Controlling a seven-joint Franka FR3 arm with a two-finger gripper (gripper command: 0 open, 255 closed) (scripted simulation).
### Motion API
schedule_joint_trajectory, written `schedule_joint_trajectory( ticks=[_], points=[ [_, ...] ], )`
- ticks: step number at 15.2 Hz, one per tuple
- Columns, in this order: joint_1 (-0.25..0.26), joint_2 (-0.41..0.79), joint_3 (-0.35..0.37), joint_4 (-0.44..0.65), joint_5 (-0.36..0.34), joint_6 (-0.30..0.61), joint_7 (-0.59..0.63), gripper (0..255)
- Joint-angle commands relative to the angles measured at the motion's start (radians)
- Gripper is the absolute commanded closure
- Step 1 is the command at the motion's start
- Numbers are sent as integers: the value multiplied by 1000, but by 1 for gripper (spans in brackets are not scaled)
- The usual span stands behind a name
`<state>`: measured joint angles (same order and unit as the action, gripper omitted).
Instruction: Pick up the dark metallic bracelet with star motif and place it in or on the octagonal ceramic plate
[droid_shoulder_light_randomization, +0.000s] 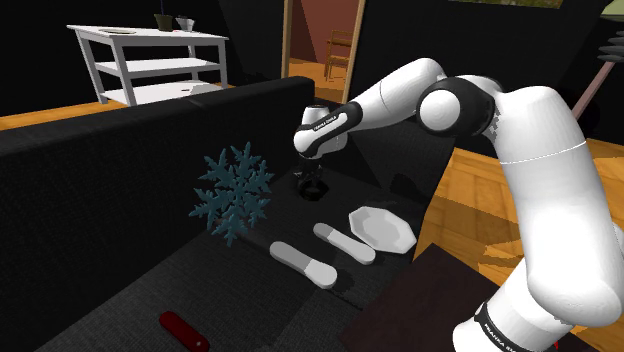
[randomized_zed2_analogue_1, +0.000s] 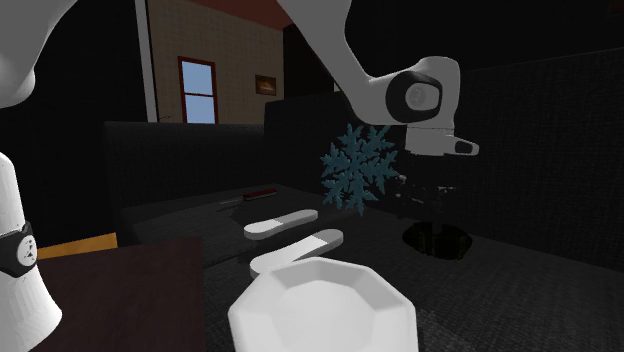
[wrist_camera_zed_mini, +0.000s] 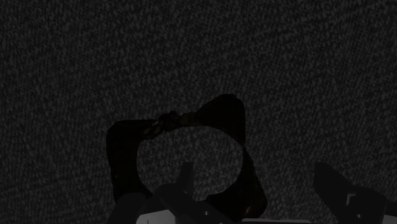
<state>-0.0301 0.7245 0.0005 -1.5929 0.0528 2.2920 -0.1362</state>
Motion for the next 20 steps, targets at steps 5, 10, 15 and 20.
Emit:
schedule_joint_trajectory(
  ticks=[5, 10, 15, 20],
  points=[
    [0, 0, 0, 0, 0, 0, 0, 255],
    [0, 0, 0, 0, 0, 0, 0, 255],
    [0, -44, -1, -2, -1, -42, 2, 255],
    [0, -85, -1, 4, -3, -88, 4, 255]
  ],
)
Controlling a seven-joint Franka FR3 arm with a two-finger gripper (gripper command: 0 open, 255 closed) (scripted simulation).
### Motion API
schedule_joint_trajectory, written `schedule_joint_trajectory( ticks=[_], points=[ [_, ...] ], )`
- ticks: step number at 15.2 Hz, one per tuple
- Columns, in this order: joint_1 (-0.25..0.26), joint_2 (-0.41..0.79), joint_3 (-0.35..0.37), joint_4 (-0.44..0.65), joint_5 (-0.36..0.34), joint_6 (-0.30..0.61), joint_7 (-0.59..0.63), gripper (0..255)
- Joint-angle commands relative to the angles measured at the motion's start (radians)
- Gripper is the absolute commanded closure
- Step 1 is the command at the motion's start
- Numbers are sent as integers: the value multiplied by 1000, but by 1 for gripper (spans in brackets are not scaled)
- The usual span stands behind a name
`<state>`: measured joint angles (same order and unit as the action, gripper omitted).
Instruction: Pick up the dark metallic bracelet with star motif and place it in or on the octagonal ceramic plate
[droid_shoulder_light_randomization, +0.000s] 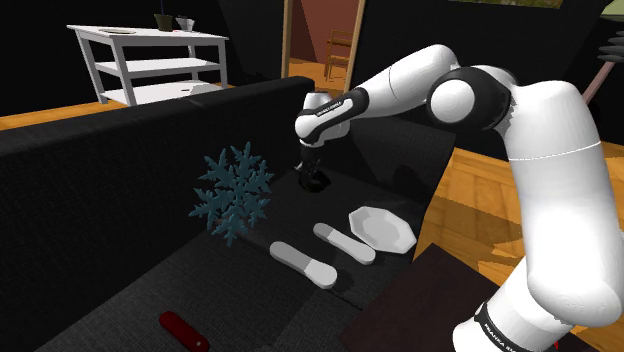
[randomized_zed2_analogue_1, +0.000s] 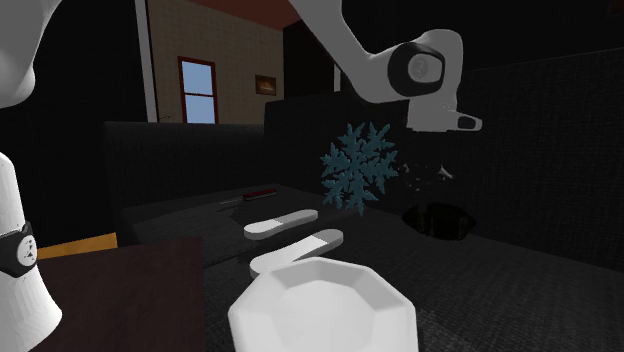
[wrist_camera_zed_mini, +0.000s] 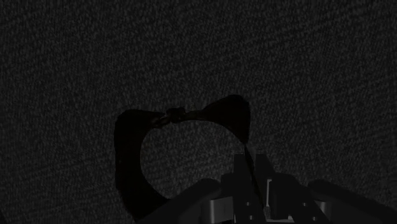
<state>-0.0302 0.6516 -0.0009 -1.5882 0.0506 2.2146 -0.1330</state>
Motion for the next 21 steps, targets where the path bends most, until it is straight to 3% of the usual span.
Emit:
schedule_joint_trajectory(
  ticks=[1, 7, 13, 21],
  points=[
    [1, -19, 0, 1, -1, -20, 2, 255],
    [1, -56, -1, 13, -2, -69, 4, 255],
    [-26, -277, -9, -338, 5, 60, -40, 255],
    [-64, -539, -32, -714, 9, 171, -108, 255]
  ],
)
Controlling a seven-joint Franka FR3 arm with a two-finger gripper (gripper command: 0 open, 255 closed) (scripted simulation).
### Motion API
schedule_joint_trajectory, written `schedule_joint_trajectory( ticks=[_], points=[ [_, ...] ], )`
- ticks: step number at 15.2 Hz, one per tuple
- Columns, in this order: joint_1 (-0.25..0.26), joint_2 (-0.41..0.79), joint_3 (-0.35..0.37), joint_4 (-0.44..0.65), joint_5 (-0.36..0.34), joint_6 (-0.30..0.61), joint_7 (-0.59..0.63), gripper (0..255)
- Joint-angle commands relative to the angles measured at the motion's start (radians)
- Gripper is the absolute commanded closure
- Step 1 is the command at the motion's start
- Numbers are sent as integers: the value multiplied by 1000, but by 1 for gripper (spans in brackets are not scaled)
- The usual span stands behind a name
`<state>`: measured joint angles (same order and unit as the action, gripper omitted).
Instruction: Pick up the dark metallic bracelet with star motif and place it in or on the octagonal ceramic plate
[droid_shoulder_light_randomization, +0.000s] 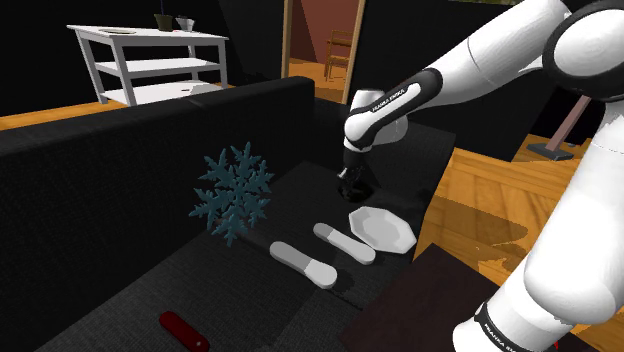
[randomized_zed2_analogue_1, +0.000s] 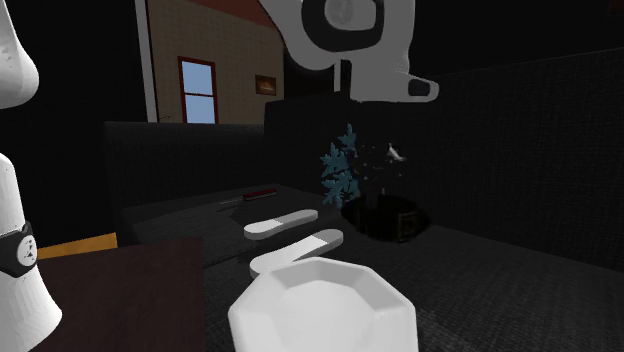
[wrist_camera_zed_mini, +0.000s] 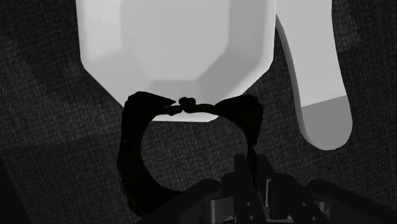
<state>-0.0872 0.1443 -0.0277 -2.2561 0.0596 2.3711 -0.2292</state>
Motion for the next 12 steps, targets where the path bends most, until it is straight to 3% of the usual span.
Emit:
schedule_joint_trajectory(
  ticks=[1, 9, 12],
  points=[
    [-12, -64, -9, -88, -1, 24, -21, 255],
    [-62, -334, -58, -403, -32, 66, -97, 255],
    [-60, -295, -59, -413, -25, 116, -103, 255]
  ],
)
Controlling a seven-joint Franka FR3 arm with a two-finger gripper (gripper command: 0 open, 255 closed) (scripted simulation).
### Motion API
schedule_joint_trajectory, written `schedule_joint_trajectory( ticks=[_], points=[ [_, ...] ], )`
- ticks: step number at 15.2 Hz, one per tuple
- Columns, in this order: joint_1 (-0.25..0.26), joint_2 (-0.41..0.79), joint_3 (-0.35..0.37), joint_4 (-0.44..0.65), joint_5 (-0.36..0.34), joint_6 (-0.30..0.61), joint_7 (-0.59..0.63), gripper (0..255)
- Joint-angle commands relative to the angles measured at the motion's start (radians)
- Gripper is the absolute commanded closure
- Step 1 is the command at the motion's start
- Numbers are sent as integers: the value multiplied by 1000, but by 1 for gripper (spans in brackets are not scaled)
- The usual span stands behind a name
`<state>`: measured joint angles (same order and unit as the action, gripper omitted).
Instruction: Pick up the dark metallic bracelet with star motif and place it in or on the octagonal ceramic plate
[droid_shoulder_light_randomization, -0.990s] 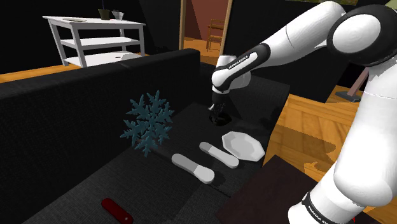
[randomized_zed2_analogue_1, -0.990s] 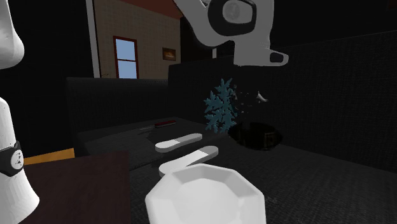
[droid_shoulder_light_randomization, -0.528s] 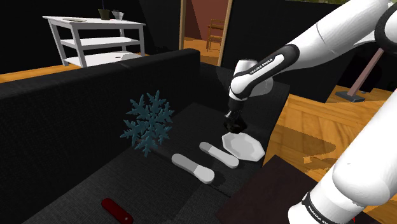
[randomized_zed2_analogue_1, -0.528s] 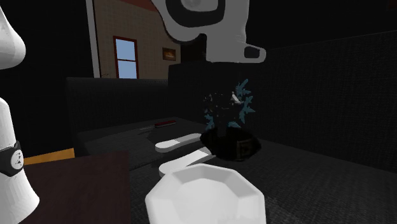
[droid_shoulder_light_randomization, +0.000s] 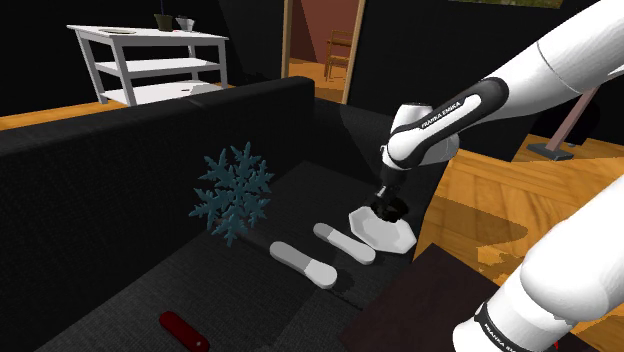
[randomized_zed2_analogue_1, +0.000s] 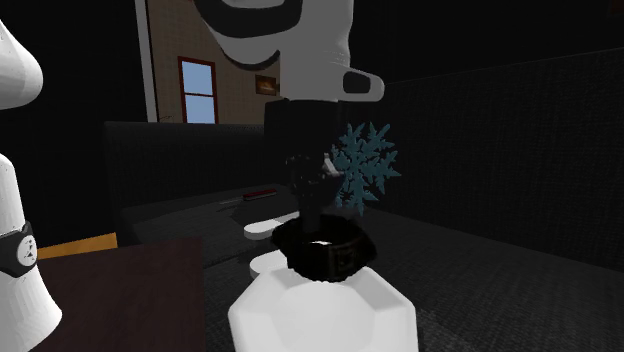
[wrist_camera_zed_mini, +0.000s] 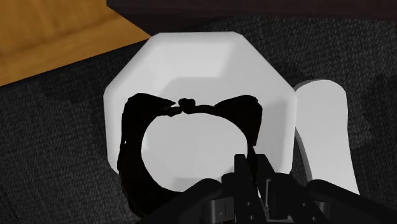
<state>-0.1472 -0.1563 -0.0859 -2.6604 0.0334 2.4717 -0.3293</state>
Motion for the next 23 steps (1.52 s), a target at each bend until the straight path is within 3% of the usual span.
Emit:
schedule_joint_trajectory(
  ticks=[1, 12, 19, 20, 23],
  points=[
    [1, 19, -1, -12, 4, 31, -5, 255],
    [9, 187, -1, -26, 50, 212, -43, 255],
    [9, 187, -1, -26, 50, 212, -43, 255],
    [9, 187, -1, -26, 50, 212, -43, 0],
    [9, 187, -1, -26, 50, 212, -43, 0]
  ],
)
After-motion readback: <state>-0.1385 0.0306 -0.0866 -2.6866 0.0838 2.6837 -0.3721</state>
